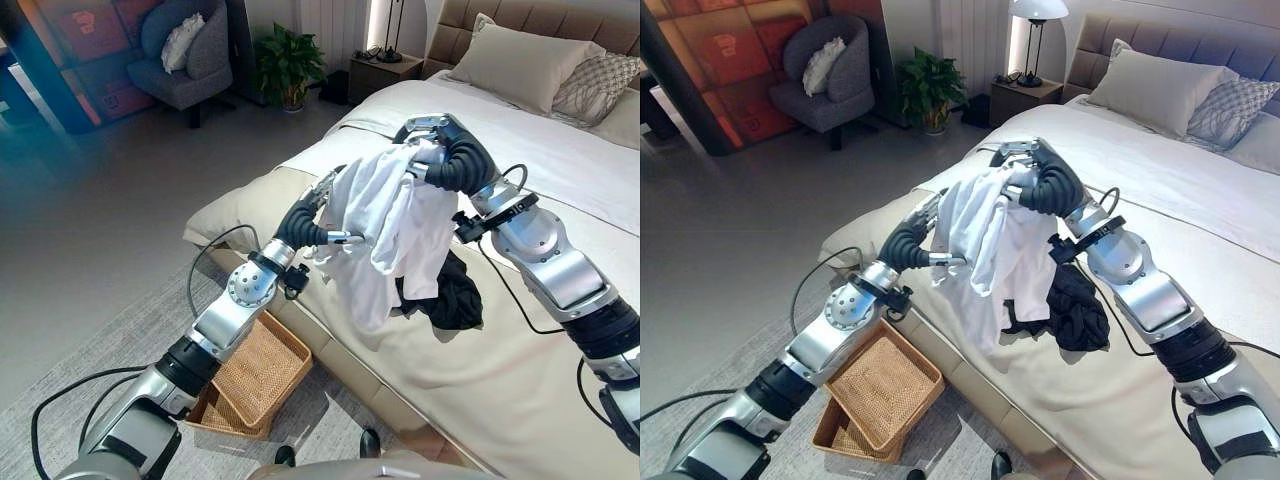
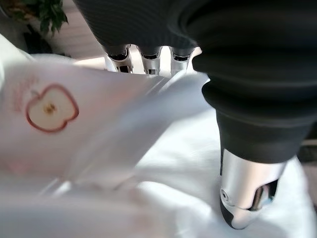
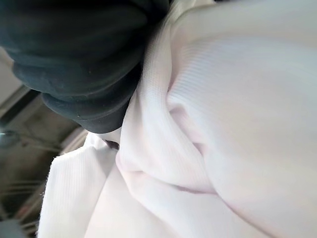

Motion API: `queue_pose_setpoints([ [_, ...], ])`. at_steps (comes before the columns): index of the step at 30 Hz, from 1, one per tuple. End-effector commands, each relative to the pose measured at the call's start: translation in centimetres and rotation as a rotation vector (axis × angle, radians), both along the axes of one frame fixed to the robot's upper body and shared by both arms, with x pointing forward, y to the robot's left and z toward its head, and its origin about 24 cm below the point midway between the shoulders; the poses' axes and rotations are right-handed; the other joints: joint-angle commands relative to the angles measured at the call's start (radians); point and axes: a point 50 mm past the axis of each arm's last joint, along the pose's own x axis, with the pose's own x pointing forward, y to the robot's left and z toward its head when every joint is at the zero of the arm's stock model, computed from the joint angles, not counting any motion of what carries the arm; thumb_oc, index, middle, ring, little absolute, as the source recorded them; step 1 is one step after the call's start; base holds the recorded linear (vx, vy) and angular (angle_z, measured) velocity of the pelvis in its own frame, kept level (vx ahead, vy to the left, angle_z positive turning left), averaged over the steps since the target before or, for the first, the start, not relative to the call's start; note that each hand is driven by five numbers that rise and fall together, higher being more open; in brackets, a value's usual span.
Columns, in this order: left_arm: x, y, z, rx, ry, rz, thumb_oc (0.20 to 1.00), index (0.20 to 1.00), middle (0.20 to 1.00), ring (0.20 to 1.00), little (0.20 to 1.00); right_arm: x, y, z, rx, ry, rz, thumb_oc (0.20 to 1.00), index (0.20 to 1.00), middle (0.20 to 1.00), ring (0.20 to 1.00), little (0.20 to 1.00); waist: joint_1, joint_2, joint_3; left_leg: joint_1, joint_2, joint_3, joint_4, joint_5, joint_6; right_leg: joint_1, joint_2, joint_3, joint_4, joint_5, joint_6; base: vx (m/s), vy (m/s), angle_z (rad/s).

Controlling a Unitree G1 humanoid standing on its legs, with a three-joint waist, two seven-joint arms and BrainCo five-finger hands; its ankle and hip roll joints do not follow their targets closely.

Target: Pick up clothes into the bucket

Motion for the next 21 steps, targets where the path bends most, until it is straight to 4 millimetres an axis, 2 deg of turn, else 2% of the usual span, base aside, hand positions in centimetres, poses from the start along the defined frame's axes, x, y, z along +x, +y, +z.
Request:
queue_pose_setpoints([
  [1, 1.4, -1.6, 2.1, 0.052, -0.092, -0.042, 1.0, 1.0, 1.0, 1.0, 1.0, -1.7, 2.2, 4.1, 0.112, -0.159, 0.173, 0.2, 0.2, 0.2, 0.2, 0.2, -0.009, -0.055, -0.039, -0.006, -0.028, 0.003, 0.077, -0.072, 0.01, 0.034, -0.073, -0.033, 0.079, -0.06, 0.067, 0.0, 0.0, 0.0],
  [6, 1.3, -2.7, 2.3, 0.012, -0.035, -0.135, 1.0, 1.0, 1.0, 1.0, 1.0, -2.3, 3.6, 4.2, 0.136, -0.151, 0.254, 0.2, 0.2, 0.2, 0.2, 0.2, -0.011, -0.052, -0.036, -0.006, -0.032, 0.003, 0.081, -0.073, 0.014, 0.032, -0.076, -0.03, 0.08, -0.057, 0.069, 0.0, 0.0, 0.0],
  [8, 0.9, -3.7, 1.6, -0.041, 0.059, -0.219, 1.0, 1.0, 1.0, 1.0, 1.0, -2.5, 4.3, 4.1, 0.135, -0.128, 0.299, 0.2, 0.2, 0.2, 0.2, 0.2, -0.013, -0.051, -0.036, 0.0, -0.031, 0.003, 0.08, -0.081, 0.013, 0.037, -0.074, -0.028, 0.079, -0.063, 0.07, 0.02, 0.003, 0.0],
  [14, 0.1, -4.8, 1.4, -0.087, 0.205, -0.383, 1.0, 1.0, 1.0, 1.0, 1.0, -3.0, 4.8, 3.7, 0.139, -0.085, 0.357, 0.2, 0.2, 0.2, 0.2, 0.2, -0.022, -0.05, -0.038, 0.002, -0.032, 0.004, 0.078, -0.079, 0.012, 0.038, -0.076, -0.027, 0.079, -0.059, 0.073, 0.01, 0.001, 0.0],
  [15, -0.1, -4.9, 1.2, -0.088, 0.232, -0.406, 0.564, 0.564, 0.564, 0.564, 0.564, -3.0, 4.8, 3.6, 0.142, -0.075, 0.361, 0.2, 0.2, 0.2, 0.2, 0.2, -0.024, -0.049, -0.038, 0.003, -0.032, 0.004, 0.078, -0.079, 0.011, 0.038, -0.077, -0.026, 0.078, -0.059, 0.074, 0.0, 0.0, 0.0],
  [16, -0.2, -4.9, 1.0, -0.099, 0.26, -0.423, 0.2, 0.2, 0.2, 0.2, 0.2, -3.0, 4.9, 3.6, 0.145, -0.071, 0.371, 0.2, 0.2, 0.2, 0.2, 0.2, -0.024, -0.05, -0.038, 0.003, -0.032, 0.005, 0.077, -0.078, 0.011, 0.038, -0.077, -0.026, 0.079, -0.058, 0.074, 0.0, 0.0, 0.0],
  [21, -0.2, -4.1, 0.3, -0.121, 0.353, -0.458, 0.2, 0.2, 0.2, 0.2, 0.2, -3.2, 5.1, 3.6, 0.144, -0.076, 0.383, 0.2, 0.2, 0.2, 0.2, 0.2, -0.027, -0.05, -0.039, 0.005, -0.033, 0.007, 0.074, -0.08, 0.011, 0.036, -0.078, -0.023, 0.08, -0.056, 0.076, 0.0, 0.0, 0.0],
])
